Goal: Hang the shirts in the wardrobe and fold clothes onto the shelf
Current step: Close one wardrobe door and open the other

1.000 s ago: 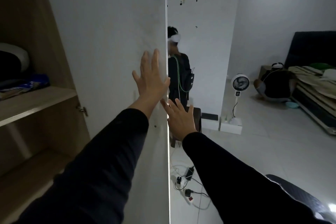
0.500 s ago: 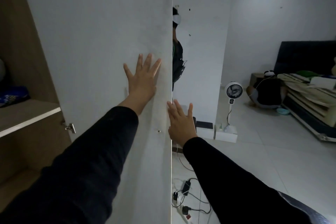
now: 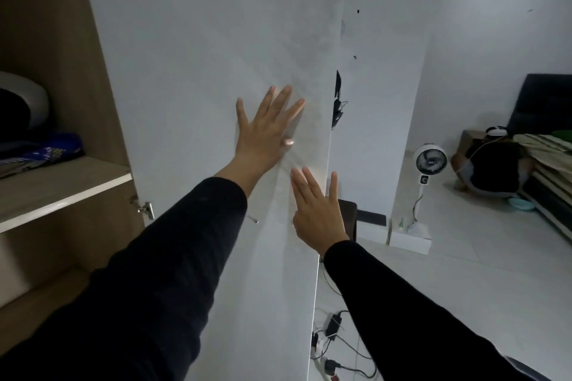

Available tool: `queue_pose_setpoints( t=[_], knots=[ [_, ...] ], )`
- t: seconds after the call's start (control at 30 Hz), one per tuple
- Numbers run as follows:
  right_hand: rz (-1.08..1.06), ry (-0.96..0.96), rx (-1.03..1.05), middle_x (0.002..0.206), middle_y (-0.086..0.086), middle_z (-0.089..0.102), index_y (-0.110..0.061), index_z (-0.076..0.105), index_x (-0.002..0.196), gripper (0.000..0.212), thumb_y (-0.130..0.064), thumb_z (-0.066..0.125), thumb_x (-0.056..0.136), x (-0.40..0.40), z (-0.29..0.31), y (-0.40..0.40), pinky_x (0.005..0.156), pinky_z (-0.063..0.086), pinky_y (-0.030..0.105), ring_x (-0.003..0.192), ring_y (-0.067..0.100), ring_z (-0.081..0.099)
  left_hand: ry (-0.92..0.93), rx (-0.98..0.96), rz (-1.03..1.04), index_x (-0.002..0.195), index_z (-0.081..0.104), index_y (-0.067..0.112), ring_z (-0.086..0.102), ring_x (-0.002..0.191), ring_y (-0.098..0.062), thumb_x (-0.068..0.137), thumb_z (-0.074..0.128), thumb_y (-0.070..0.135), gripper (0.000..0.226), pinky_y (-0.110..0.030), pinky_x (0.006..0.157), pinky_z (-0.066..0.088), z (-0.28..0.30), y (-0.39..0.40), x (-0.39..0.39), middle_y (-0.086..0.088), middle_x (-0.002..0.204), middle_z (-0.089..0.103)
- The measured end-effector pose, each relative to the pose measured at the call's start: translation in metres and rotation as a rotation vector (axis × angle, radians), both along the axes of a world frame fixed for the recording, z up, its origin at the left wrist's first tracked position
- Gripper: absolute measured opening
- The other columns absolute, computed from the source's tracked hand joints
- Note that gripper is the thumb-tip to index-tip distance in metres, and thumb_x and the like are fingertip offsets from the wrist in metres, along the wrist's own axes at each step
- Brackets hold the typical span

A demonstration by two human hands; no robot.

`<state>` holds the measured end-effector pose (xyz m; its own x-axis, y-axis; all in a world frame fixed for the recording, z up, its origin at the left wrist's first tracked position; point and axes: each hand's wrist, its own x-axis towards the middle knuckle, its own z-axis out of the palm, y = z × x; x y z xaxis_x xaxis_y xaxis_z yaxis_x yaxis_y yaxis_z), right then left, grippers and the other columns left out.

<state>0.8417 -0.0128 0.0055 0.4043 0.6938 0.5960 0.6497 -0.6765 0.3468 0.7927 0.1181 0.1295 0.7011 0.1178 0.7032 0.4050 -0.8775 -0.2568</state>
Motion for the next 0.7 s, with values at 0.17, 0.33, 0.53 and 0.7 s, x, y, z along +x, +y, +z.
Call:
queue_pose_setpoints(
  t=[0.17,0.33,0.53,0.7],
  knots=[
    [0.163,0.024,-0.017,0.153,0.008,0.034,-0.009,0.043,0.142,0.067,-0.03,0.061,0.082,-0.011,0.007,0.025,0.111,0.007,0.061,0.144,0.025,0.028,-0.047,-0.117,0.095,0.15,-0.006,0.033,-0.009,0.147,-0.019,0.098,0.037,0.04,0.067,-0.064,0.11,0.002,-0.001,0.015,-0.025,0.002,0.159,-0.009],
    [0.395,0.059,0.013,0.143,0.011,0.048,-0.006,0.052,0.135,0.07,-0.029,0.071,0.071,-0.036,0.017,0.065,0.107,0.011,0.062,0.134,0.029,0.044,-0.129,-0.155,0.218,0.15,0.005,0.034,-0.006,0.147,-0.017,0.1,0.039,0.035,0.061,-0.064,0.109,0.0,-0.002,0.036,-0.082,0.003,0.16,-0.002],
    [0.72,0.175,0.024,0.151,0.011,0.038,-0.006,0.038,0.144,0.072,-0.032,0.064,0.082,-0.105,0.027,0.087,0.11,0.008,0.059,0.14,0.026,0.036,-0.175,-0.233,0.7,0.149,-0.004,0.037,-0.011,0.146,-0.017,0.097,0.045,0.039,0.072,-0.061,0.111,0.001,-0.011,0.027,-0.188,0.005,0.159,-0.008],
    [0.984,0.315,-0.071,0.161,0.006,0.002,-0.01,0.005,0.153,0.068,-0.03,0.038,0.097,-0.171,0.021,0.07,0.116,-0.006,0.052,0.149,0.02,0.001,-0.24,-0.26,1.003,0.15,0.0,0.035,-0.006,0.147,-0.017,0.098,0.043,0.031,0.068,-0.061,0.112,0.008,-0.037,-0.026,-0.277,0.004,0.16,-0.003]
  ],
)
